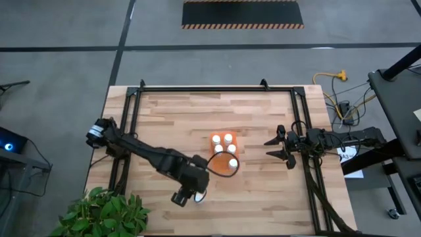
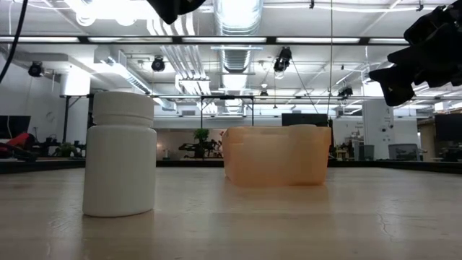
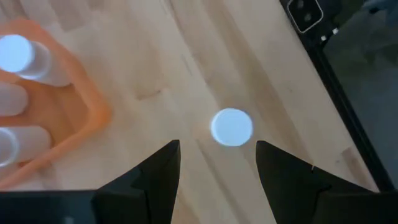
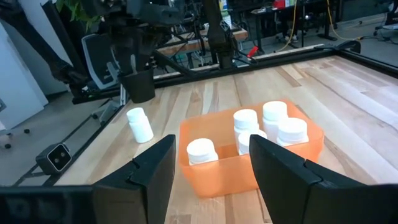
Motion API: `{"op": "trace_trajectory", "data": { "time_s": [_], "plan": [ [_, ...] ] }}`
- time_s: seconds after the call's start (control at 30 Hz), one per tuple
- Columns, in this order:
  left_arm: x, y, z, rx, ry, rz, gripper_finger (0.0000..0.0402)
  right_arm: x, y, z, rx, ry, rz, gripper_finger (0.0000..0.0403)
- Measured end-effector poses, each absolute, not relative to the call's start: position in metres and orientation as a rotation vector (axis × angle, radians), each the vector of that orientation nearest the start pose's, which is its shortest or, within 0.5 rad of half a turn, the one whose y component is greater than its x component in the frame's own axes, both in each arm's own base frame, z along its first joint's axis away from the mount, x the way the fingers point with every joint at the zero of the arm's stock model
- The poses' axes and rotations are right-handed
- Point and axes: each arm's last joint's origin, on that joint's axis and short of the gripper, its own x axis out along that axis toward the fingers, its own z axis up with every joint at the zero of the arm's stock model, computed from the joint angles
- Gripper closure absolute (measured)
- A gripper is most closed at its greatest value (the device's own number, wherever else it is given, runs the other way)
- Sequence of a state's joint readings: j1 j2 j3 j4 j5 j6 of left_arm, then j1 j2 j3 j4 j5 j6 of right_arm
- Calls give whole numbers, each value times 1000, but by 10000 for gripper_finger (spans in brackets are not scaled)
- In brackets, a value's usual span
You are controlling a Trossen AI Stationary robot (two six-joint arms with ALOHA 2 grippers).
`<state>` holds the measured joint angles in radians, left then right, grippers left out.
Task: Pick and place pill bottles into a basket
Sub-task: Put the white pill bottle into the orange bin
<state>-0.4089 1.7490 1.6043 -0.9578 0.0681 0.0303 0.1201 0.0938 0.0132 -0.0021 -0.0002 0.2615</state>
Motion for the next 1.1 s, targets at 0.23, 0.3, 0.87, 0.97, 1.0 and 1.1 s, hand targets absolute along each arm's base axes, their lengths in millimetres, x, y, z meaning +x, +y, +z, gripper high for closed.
{"op": "trace_trajectory", "data": {
  "time_s": [0.23, 0.3, 0.87, 0.97, 1.0, 1.1],
  "plan": [
    [331, -171, 286, 151, 1132, -426, 210, 102, 12, 160, 256, 97, 109, 209],
    [332, -179, 280, 143, 1135, -429, 210, 102, 12, 160, 256, 99, 109, 209],
    [342, -188, 261, 103, 1157, -339, 210, 102, 12, 160, 256, 98, 109, 209],
    [343, -187, 261, 102, 1155, -341, 205, 102, 12, 160, 256, 98, 109, 209],
    [343, -186, 261, 100, 1153, -344, 201, 102, 12, 160, 256, 98, 109, 209],
    [343, -186, 261, 99, 1154, -344, 180, 102, 12, 160, 256, 98, 109, 209]
  ]
}}
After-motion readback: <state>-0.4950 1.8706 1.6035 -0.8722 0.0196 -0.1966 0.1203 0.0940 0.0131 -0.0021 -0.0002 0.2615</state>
